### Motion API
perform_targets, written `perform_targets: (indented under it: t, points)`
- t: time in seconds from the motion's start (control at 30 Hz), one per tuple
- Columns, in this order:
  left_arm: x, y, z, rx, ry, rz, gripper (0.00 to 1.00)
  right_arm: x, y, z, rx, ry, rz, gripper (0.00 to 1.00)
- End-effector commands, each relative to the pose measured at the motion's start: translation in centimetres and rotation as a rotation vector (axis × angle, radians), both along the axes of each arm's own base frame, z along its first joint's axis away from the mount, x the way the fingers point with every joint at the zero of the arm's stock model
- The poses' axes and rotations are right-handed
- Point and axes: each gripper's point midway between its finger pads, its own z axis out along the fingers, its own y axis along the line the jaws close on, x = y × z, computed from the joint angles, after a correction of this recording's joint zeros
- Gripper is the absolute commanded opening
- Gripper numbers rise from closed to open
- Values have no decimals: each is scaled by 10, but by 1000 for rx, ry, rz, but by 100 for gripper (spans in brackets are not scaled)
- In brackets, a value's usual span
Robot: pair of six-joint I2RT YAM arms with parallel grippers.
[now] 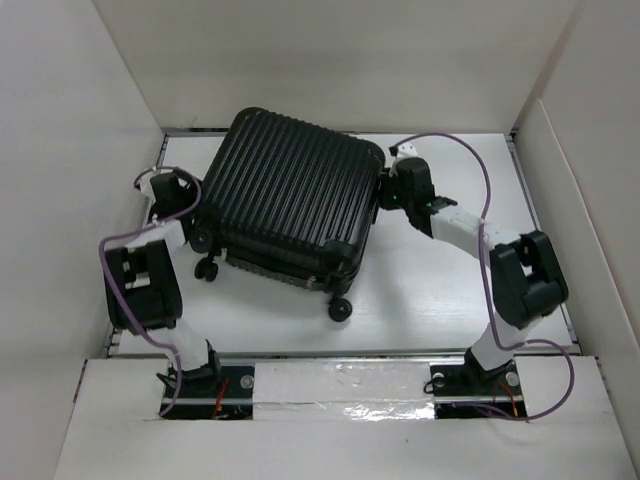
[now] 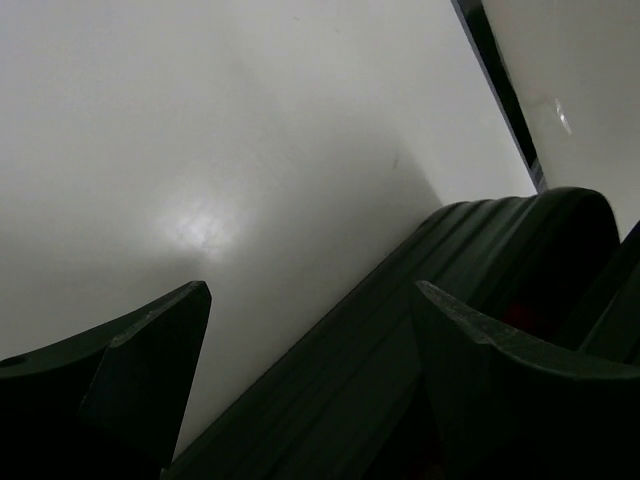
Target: Pack the luggage
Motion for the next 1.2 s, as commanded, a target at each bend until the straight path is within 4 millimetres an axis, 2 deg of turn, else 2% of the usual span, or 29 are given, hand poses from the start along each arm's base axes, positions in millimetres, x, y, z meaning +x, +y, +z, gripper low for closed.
perform_targets:
  t: [0.0, 0.03, 0.07, 0.1, 0.17, 0.23, 0.33, 0.37, 0.4, 0.43, 0.47, 0.5, 0.53, 0.6, 0.63, 0.7, 0.73, 0.77, 0.8, 0.83, 0.87, 0.9, 0.93, 1.0, 1.03, 1.07, 1.1, 1.13, 1.17]
  points:
    - [-45, -101, 18, -111, -104, -227, 79, 28, 67, 66, 127, -136, 236, 20]
    - [-55, -107, 20, -105, -112, -230, 77, 36, 73, 52, 108, -98, 250, 21]
    - [-66, -127, 23, -101, -125, -265, 77, 51, 81, 79, 115, -145, 262, 21]
    - [-82, -129, 26, -91, -144, -254, 75, 55, 79, 74, 103, -106, 265, 22]
    - [-99, -140, 27, -85, -154, -265, 72, 73, 86, 89, 104, -112, 287, 25]
    - [-118, -145, 29, -85, -175, -254, 70, 77, 86, 92, 99, -84, 296, 30]
    - [-139, -143, 29, -88, -189, -250, 68, 88, 77, 109, 75, -97, 270, 55]
    - [-144, -141, 28, -83, -191, -246, 68, 93, 67, 112, 63, -106, 253, 69]
    - [-149, -137, 36, -74, -222, -232, 69, 92, 57, 118, 56, -111, 230, 74]
    - [-154, -129, 37, -63, -239, -192, 69, 94, 40, 138, 64, -152, 203, 82]
    - [-156, -128, 32, -63, -228, -191, 69, 96, 29, 128, 59, -132, 184, 85]
    - [-159, -126, 40, -66, -261, -181, 69, 91, 20, 149, 78, -172, 183, 88]
    - [-161, -125, 39, -69, -267, -175, 68, 89, 1, 143, 74, -158, 156, 90]
    - [-162, -118, 52, -64, -312, -136, 68, 81, -21, 153, 66, -185, 118, 93]
    - [-162, -115, 59, -65, -335, -122, 68, 62, -35, 157, 62, -193, 97, 93]
    - [-161, -107, 83, -67, -417, -71, 68, 46, -58, 166, 62, -244, 30, 87]
    - [-160, -103, 96, -69, -453, -47, 69, 26, -73, 194, 80, -328, -5, 83]
    - [-159, -99, 107, -70, -485, -27, 70, 12, -80, 160, 84, -278, -42, 75]
    - [-158, -92, 118, -72, -518, 16, 72, 7, -99, 165, 91, -315, -97, 64]
    - [-157, -89, 133, -78, -554, 39, 75, -3, -105, 162, 98, -311, -112, 48]
    - [-156, -85, 145, -84, -589, 60, 77, -24, -108, 155, 116, -303, -122, 21]
    - [-153, -81, 154, -83, -613, 87, 78, -34, -110, 151, 125, -300, -127, 10]
    - [-151, -80, 173, -99, -654, 99, 79, -45, -107, 148, 143, -299, -122, 4]
    - [-140, -81, 187, -112, -674, 108, 79, -74, -106, 135, 159, -303, -141, 0]
    - [-134, -83, 209, -114, -714, 104, 80, -86, -101, 131, 157, -294, -126, 0]
    - [-128, -84, 218, -88, -720, 93, 80, -97, -102, 127, 141, -288, -118, 0]
    - [-110, -88, 207, -70, -657, 77, 81, -118, -105, 126, 133, -276, -118, 0]
    - [-97, -82, 237, -61, -692, 71, 81, -131, -100, 112, 129, -248, -95, 0]
    - [-86, -86, 238, -45, -670, 33, 81, -140, -97, 108, 142, -244, -83, 0]
